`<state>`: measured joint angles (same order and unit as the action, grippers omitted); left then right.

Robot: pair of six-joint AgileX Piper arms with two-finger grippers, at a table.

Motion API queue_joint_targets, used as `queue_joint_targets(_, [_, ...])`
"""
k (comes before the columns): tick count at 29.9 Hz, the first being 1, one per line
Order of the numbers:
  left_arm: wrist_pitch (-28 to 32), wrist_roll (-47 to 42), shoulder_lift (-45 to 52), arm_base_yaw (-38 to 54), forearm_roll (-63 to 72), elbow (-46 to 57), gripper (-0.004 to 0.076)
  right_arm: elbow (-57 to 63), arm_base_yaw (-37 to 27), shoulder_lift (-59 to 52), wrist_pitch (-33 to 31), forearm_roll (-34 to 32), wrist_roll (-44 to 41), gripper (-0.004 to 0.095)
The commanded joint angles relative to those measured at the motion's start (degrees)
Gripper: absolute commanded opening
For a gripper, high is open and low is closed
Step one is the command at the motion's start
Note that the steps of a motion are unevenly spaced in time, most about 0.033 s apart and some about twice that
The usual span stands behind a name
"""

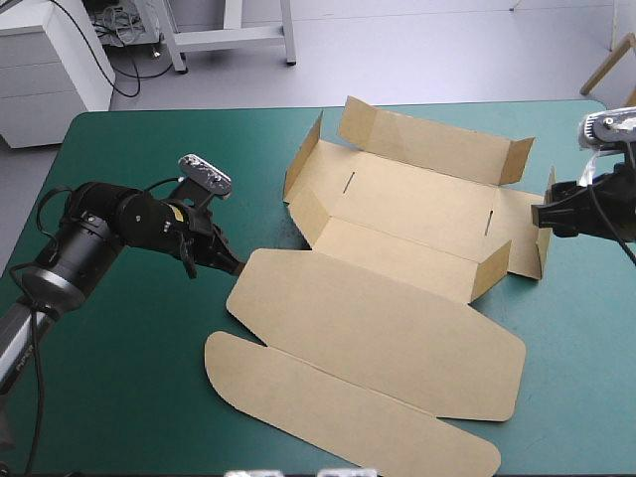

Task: Fold the box

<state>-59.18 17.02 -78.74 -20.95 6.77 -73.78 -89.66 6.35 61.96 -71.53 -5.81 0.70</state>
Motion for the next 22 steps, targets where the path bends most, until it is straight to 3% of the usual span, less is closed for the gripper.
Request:
queue_joint_targets(1, [1.51, -0.50, 1.79, -0.25, 0.01, -1.78, -0.0010, 0.03, -0.17, -0.98, 2.56, -1.31, -2.20, 0.0712])
queue_joint_targets(15, [1.51, -0.50, 1.79, -0.25, 0.02, -1.78, -0.0010, 14.97, -0.17, -0.62, 4.93, -0.76, -9.26, 0.0711])
queue_joint_targets(22, [0.44, -0.50, 1.79, -0.25, 0.02, -1.78, -0.0010, 17.53, -4.03, 3.07, 9.49, 8.14, -5.87, 0.0711])
